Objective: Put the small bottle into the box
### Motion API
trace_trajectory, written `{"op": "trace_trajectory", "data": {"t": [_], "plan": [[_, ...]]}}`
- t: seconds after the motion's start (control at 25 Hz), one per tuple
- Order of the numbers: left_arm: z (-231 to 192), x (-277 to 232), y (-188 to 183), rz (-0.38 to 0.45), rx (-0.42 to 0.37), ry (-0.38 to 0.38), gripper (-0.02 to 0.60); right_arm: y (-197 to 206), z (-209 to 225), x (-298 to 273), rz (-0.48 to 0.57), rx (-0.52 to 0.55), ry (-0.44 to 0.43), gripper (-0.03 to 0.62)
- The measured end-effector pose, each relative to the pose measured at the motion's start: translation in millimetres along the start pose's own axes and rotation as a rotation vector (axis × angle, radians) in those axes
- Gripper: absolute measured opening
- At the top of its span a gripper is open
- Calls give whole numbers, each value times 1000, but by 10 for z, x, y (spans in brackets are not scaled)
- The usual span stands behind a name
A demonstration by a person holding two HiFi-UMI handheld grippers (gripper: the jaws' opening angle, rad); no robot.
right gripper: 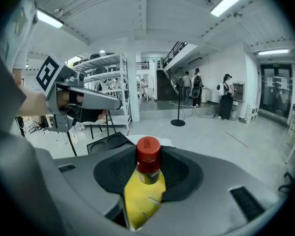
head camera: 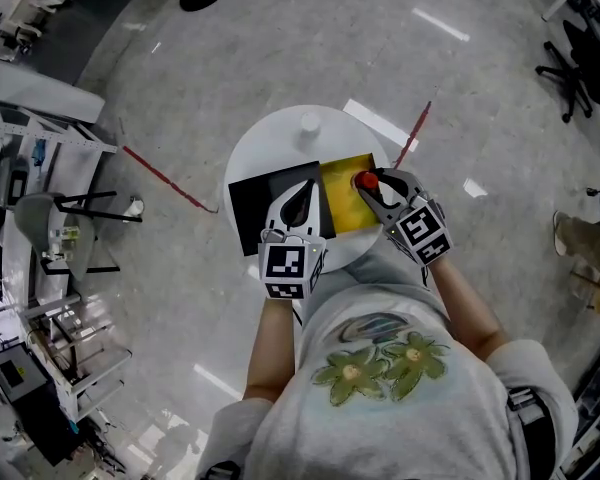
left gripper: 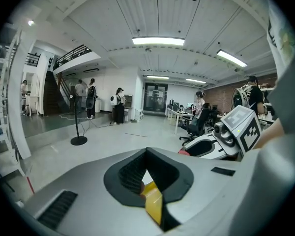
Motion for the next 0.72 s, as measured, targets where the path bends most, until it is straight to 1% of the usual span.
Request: {"op": "trace_trajectory", "data": {"t": [0.16,0.72], "plan": [[-37,6,15,-3,18,-4,3,72,-10,-71,-28,1,-8,144],[-180,-25,115,-19,42,-29,3,355,-38,-380,-92,11,-41,144]]}}
Point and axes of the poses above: the fingertips, and each gripper's own axes: x backward along the fingers, z to its right, y out of its underside, the point moved 5 cm from there along x, backward along the fingers, and after that the axes turned 10 degrees about y, right-handed, at the moved point
